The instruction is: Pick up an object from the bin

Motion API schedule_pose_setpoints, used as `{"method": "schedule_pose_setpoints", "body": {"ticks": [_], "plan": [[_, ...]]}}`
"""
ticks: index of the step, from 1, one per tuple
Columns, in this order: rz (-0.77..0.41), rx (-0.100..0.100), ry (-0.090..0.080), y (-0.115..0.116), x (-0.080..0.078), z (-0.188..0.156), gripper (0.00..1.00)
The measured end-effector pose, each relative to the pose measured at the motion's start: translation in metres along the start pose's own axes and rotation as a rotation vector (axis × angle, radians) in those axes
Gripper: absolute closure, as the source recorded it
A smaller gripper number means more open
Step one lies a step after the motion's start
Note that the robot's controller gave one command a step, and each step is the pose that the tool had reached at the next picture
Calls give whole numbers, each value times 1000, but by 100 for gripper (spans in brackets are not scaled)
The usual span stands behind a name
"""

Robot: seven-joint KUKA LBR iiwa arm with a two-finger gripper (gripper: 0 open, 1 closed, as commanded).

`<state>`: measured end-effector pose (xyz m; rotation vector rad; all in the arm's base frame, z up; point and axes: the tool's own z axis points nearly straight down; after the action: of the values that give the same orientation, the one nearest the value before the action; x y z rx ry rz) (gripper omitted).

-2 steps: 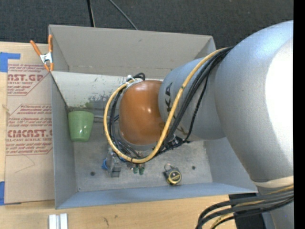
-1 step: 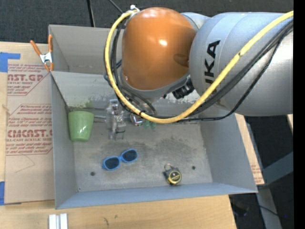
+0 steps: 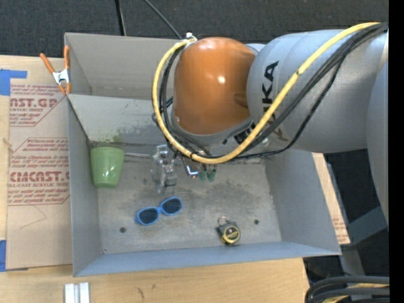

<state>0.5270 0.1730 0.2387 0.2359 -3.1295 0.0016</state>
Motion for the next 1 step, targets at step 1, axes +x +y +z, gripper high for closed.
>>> {"method": "schedule_pose_setpoints", "body": {"ticks": [1], "plan": [[153,0,5,-16,53,76,100]]}}
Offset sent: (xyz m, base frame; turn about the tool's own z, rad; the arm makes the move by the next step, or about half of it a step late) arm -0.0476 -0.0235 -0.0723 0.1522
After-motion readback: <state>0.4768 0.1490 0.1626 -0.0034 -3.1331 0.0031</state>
